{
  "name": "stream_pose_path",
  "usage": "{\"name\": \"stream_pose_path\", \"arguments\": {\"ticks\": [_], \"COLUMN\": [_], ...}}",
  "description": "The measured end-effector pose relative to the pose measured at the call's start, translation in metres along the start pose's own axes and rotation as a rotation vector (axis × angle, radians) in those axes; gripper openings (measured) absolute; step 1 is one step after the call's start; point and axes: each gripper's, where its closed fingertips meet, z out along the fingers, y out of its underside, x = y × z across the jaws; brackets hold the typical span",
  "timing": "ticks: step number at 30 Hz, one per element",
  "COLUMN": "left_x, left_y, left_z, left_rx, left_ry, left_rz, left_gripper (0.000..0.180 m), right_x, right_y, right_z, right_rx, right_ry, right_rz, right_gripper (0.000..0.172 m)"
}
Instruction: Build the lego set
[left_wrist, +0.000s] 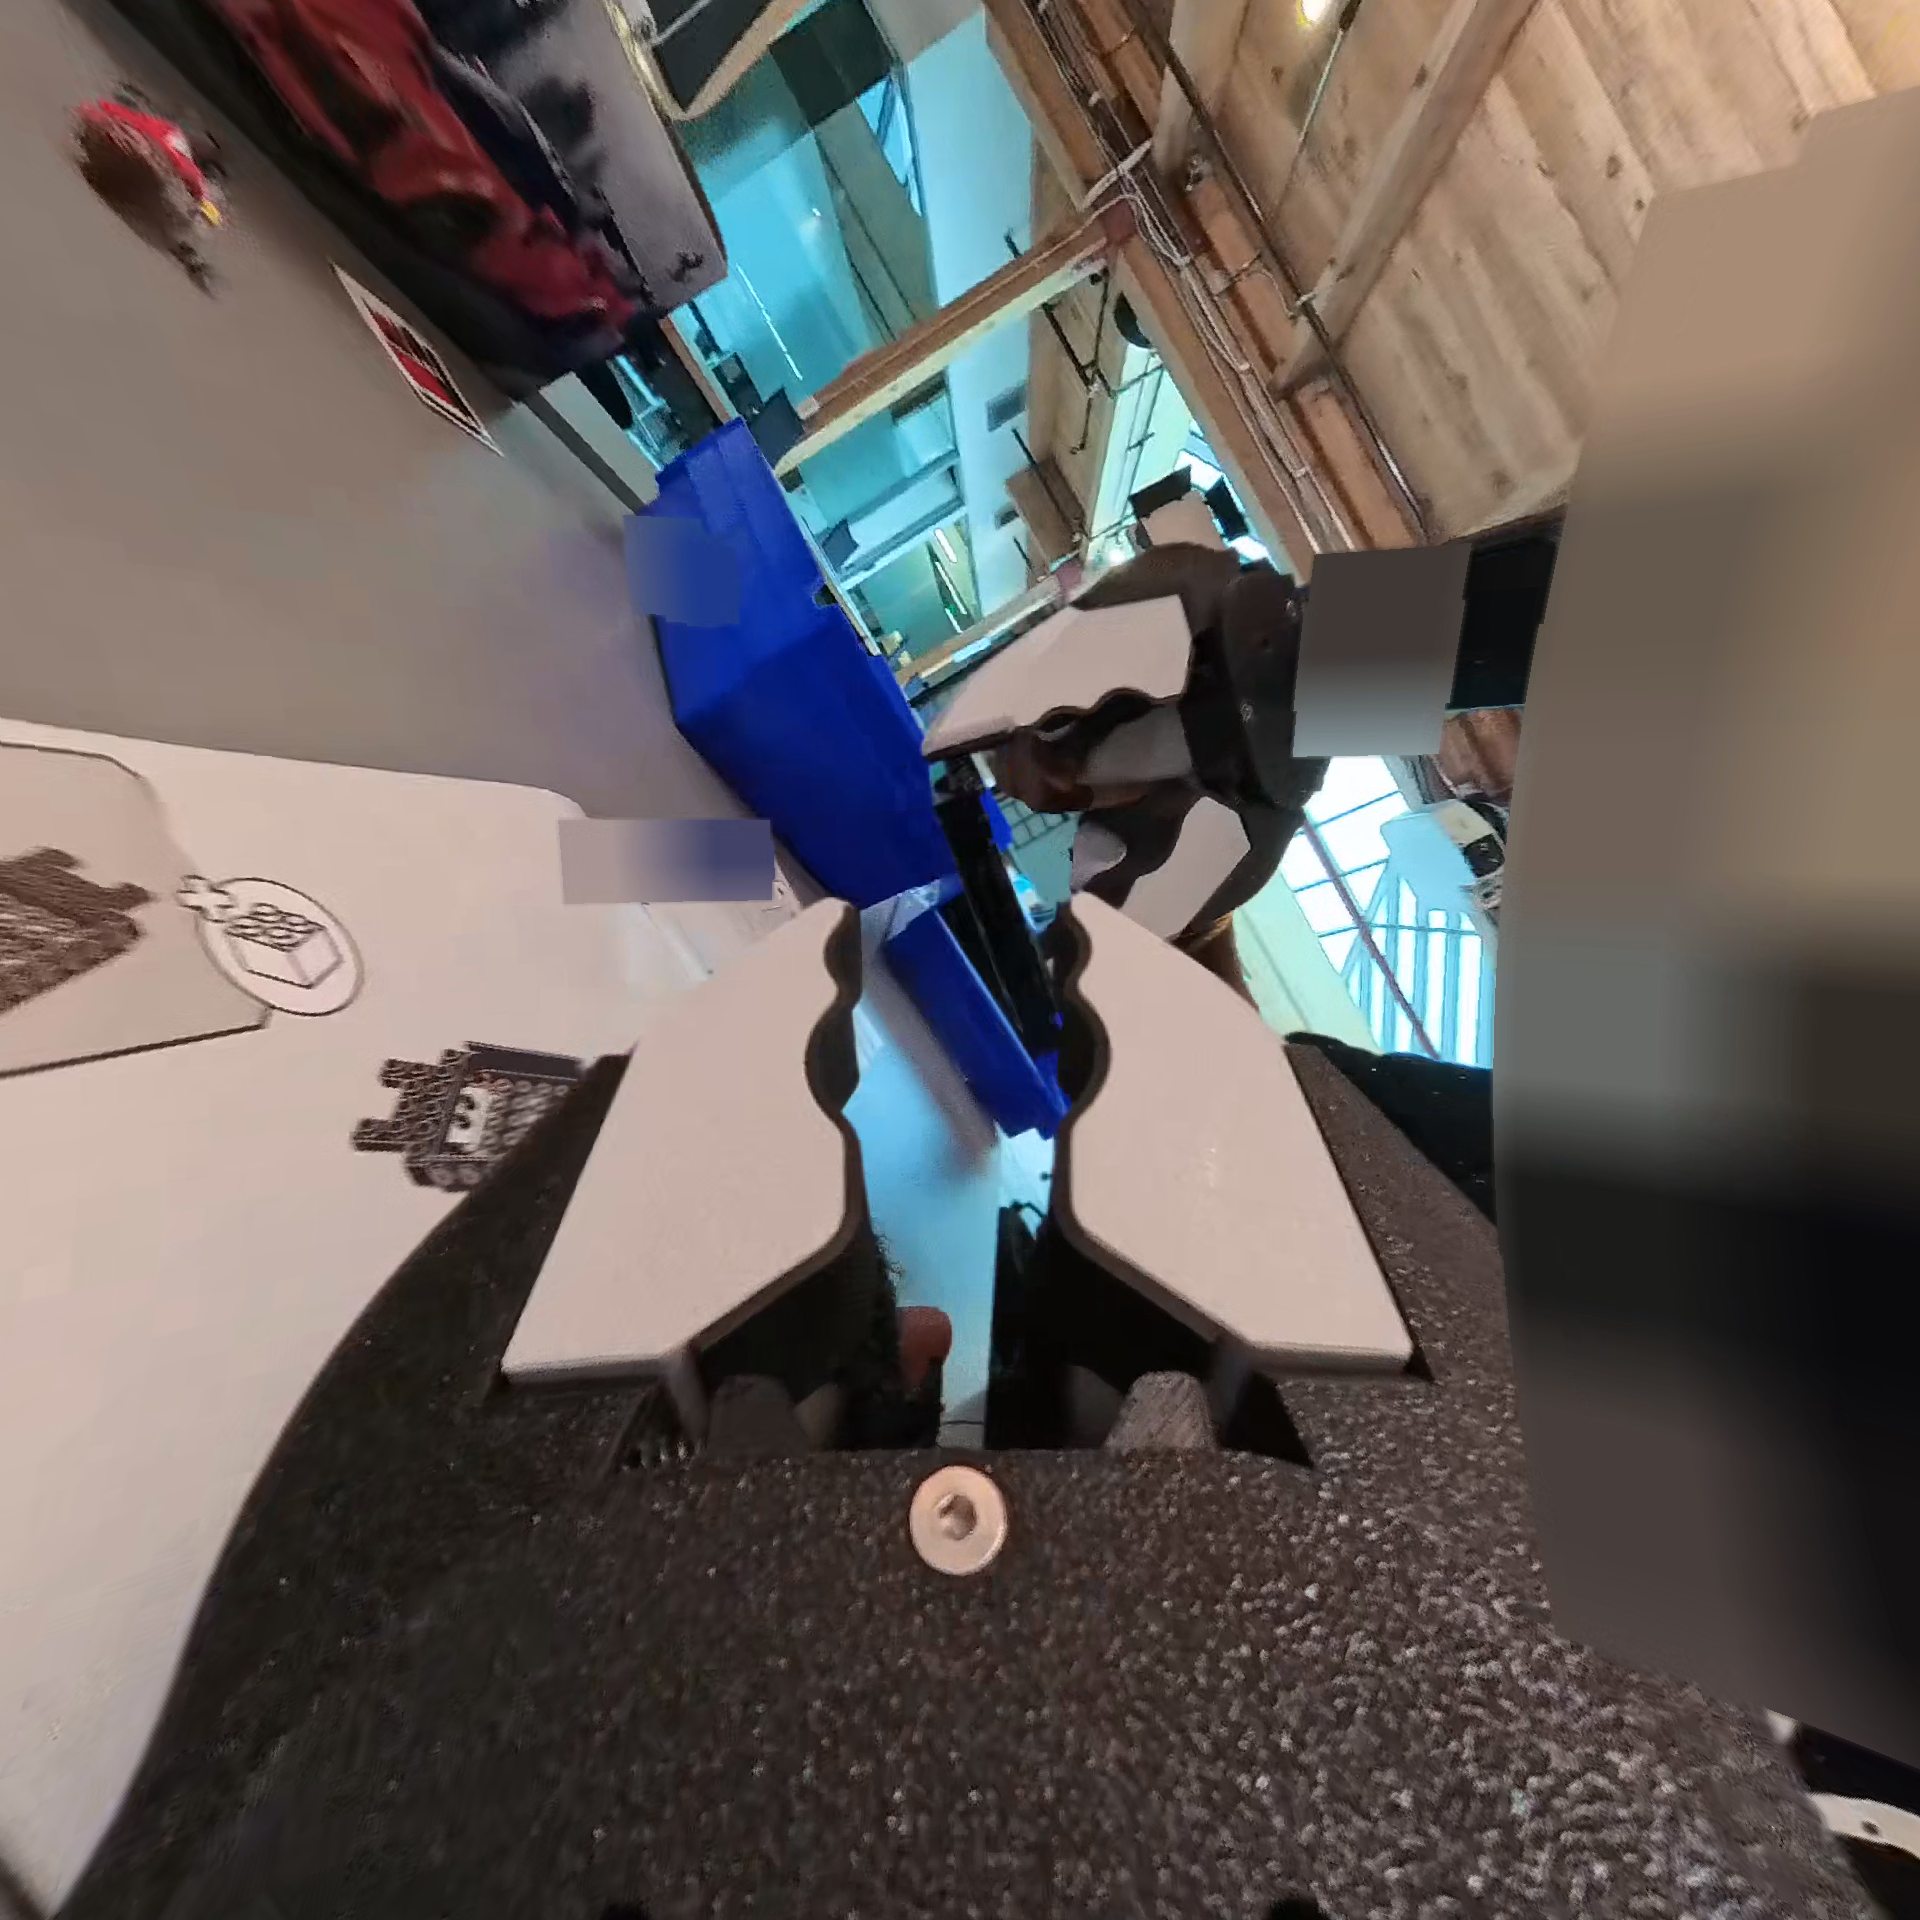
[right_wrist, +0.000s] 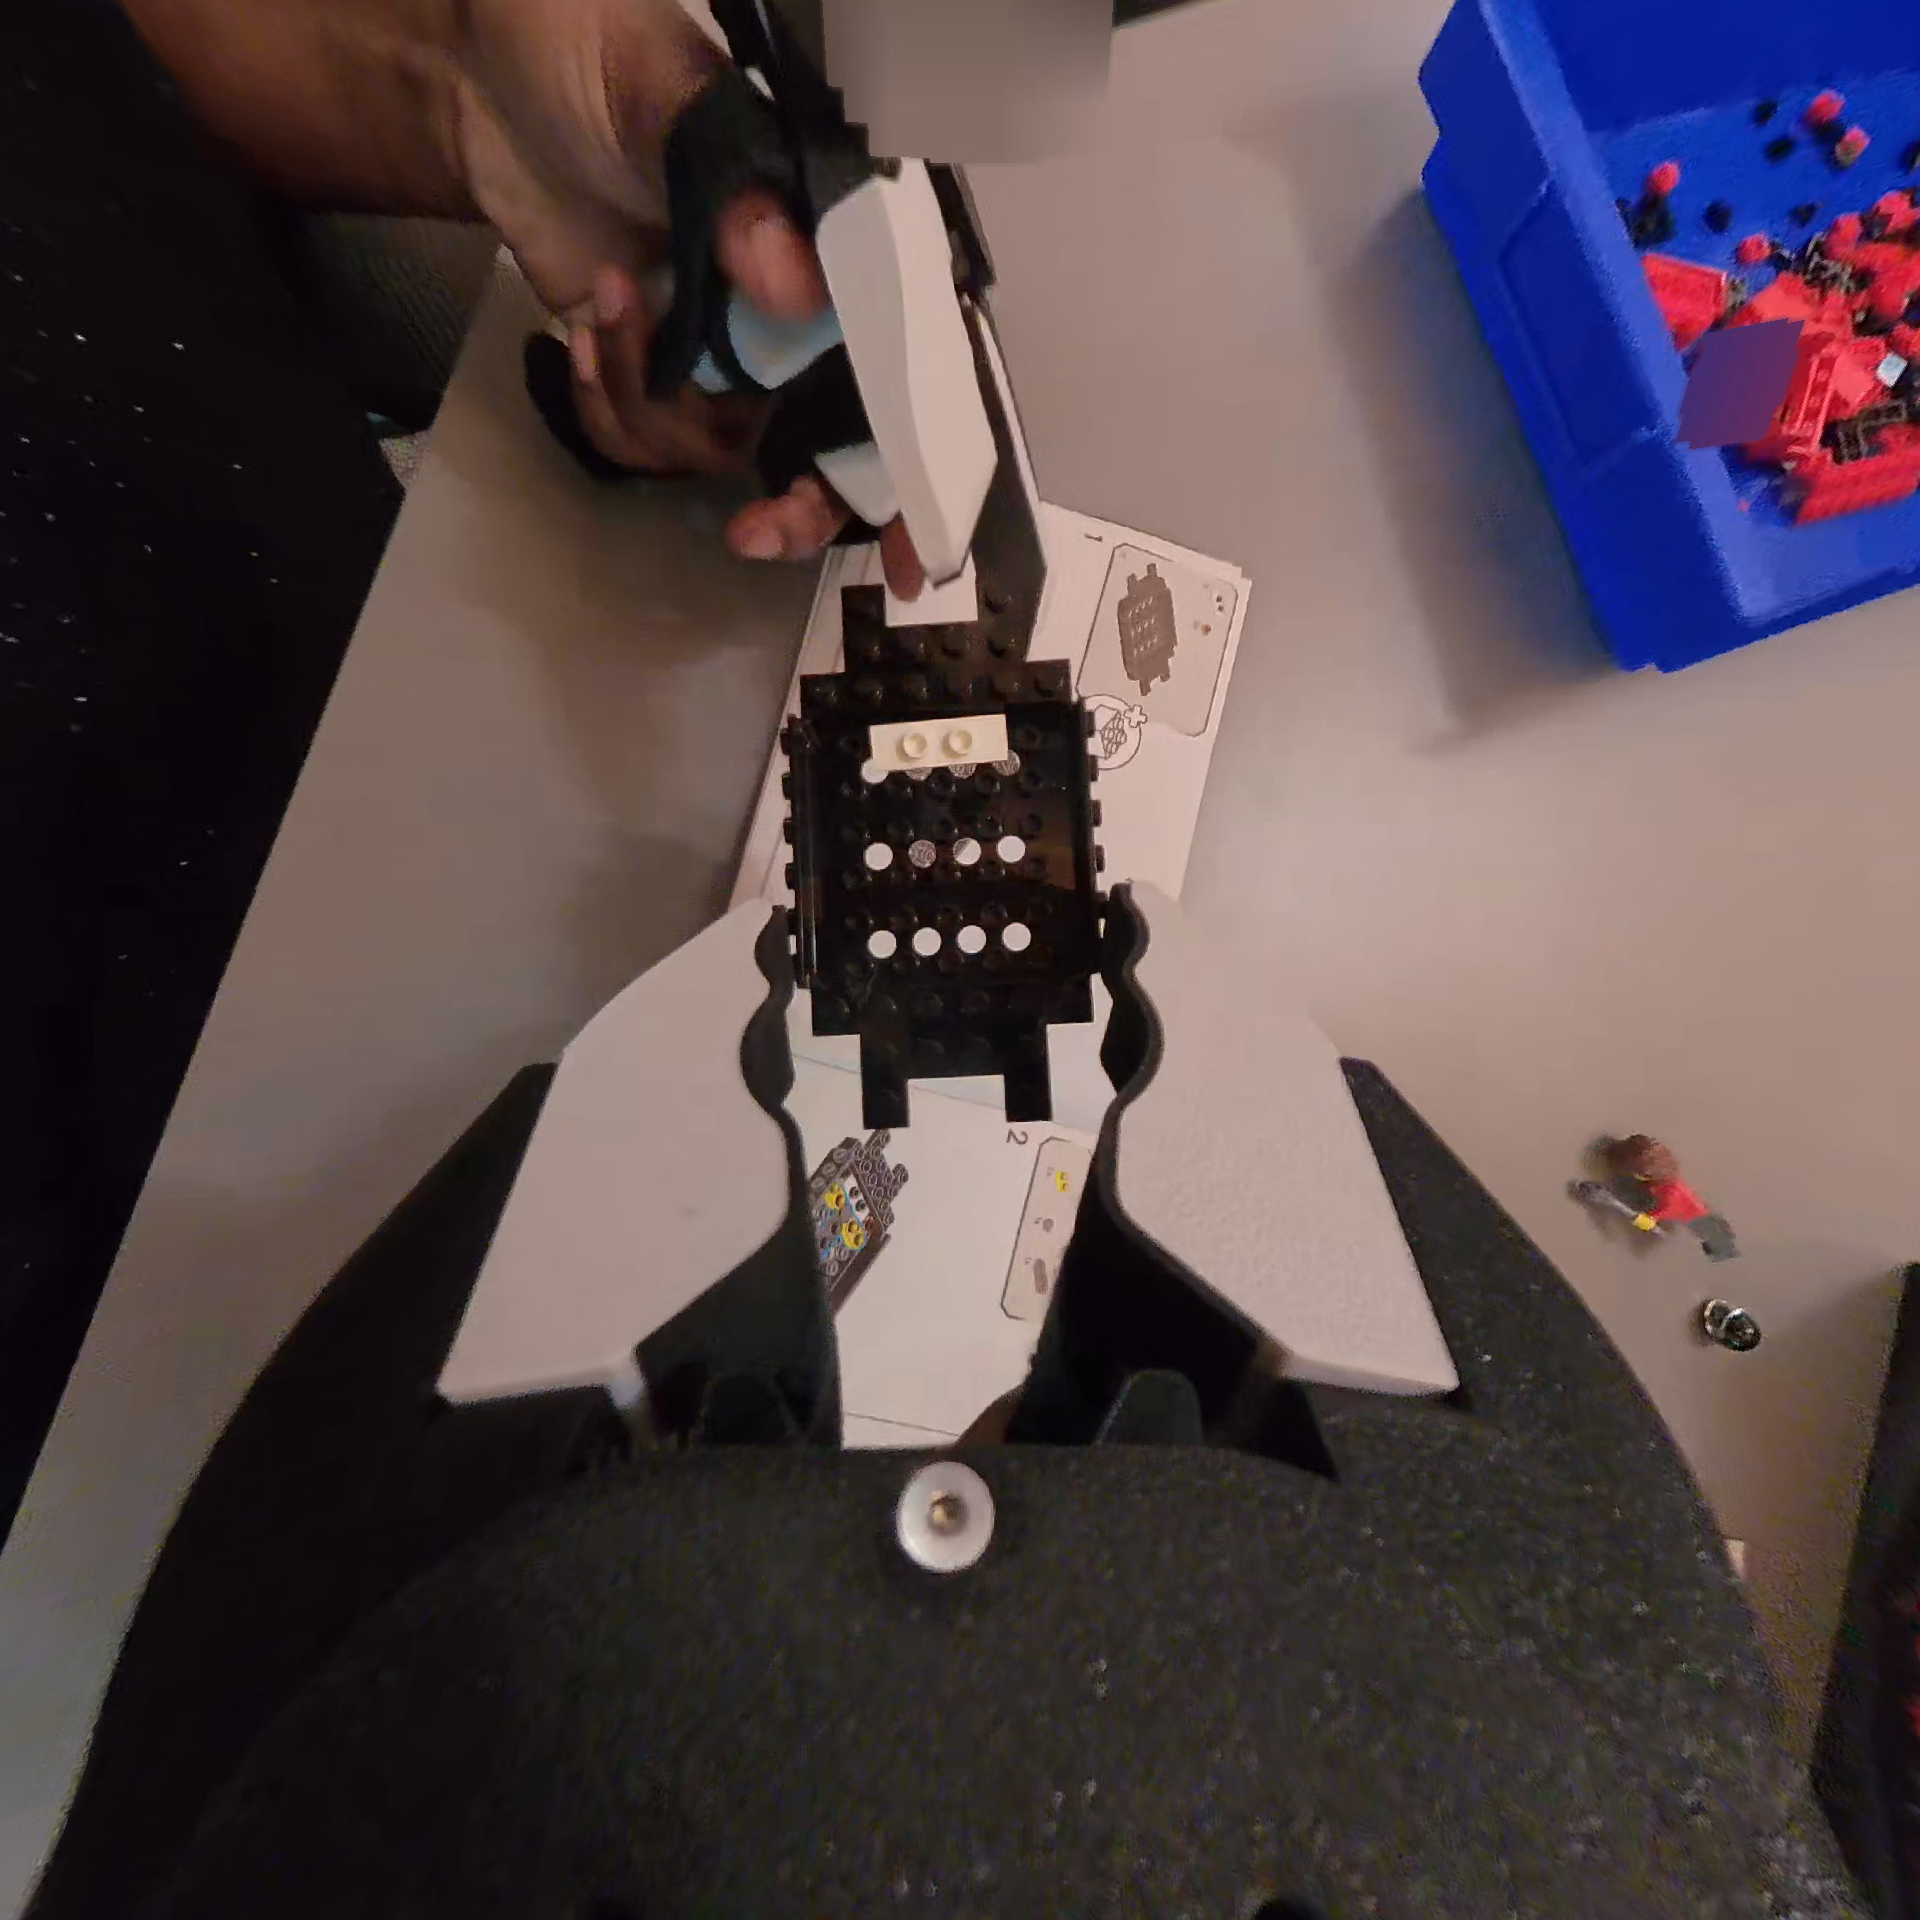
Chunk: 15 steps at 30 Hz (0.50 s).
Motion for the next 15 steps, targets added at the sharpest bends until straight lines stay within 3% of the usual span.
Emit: {"name": "stream_pose_path", "arguments": {"ticks": [5,8,12,15], "left_x": [0.011,0.021,0.017,0.017], "left_y": [0.017,0.028,0.040,0.044], "left_z": [0.017,0.026,0.027,0.026], "left_rx": [-0.039,-0.044,-0.046,-0.059], "left_ry": [0.087,0.170,0.148,0.127], "left_rz": [-0.078,-0.136,-0.140,-0.120], "left_gripper": [0.032,0.015,0.011,0.010], "right_x": [-0.007,-0.013,-0.020,-0.024], "right_y": [-0.001,0.002,0.008,0.002], "right_z": [-0.007,-0.008,-0.007,-0.009], "right_rx": [0.001,-0.010,-0.013,0.072], "right_ry": [-0.041,-0.060,-0.084,-0.125], "right_rz": [-0.034,-0.051,-0.049,0.059], "right_gripper": [0.058,0.058,0.058,0.057]}}
